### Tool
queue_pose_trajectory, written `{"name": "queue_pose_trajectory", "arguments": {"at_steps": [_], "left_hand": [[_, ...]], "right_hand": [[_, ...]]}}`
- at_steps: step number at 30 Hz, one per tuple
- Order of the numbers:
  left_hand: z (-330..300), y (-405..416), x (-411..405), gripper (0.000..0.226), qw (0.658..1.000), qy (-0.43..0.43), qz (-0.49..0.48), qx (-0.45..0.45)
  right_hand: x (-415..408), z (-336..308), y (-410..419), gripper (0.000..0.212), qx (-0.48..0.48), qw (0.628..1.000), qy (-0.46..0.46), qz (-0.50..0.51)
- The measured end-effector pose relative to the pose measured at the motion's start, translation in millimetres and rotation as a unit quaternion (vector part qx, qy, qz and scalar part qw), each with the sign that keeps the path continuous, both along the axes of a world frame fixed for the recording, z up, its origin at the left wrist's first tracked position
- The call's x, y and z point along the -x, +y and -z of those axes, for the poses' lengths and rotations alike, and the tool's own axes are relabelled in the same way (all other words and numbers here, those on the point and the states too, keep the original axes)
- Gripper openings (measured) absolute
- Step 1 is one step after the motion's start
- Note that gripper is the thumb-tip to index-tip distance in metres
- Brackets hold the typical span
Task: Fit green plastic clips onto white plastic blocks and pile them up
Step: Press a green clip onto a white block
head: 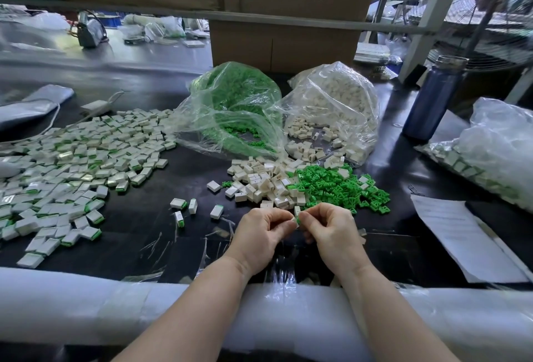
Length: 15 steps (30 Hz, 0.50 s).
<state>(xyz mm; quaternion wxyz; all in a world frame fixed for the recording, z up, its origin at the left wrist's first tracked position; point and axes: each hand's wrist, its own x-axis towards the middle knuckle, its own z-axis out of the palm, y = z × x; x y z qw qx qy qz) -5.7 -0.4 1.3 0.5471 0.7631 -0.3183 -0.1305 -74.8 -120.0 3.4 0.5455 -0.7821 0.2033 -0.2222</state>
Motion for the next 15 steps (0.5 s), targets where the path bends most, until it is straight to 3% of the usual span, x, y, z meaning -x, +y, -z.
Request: {"name": "queue_pose_trajectory", "arguments": {"at_steps": [6, 12, 15], "left_hand": [[-0.5, -0.1, -0.4, 0.013, 1.0, 0.007, -0.001, -0.003], [0.2, -2.0, -0.5, 0.007, 0.997, 0.058, -0.014, 0.046], [-0.9, -1.0, -0.2, 0.005, 0.996, 0.072, -0.008, 0.058]], "right_hand": [[1.3, 0.1, 1.6, 0.019, 0.051, 0.998, 0.008, -0.021], [1.9, -4.4, 1.4, 0.013, -0.053, 0.998, -0.043, -0.006], [2.6, -5.3, 2.1, 0.01, -0.055, 0.997, -0.051, -0.016]]}}
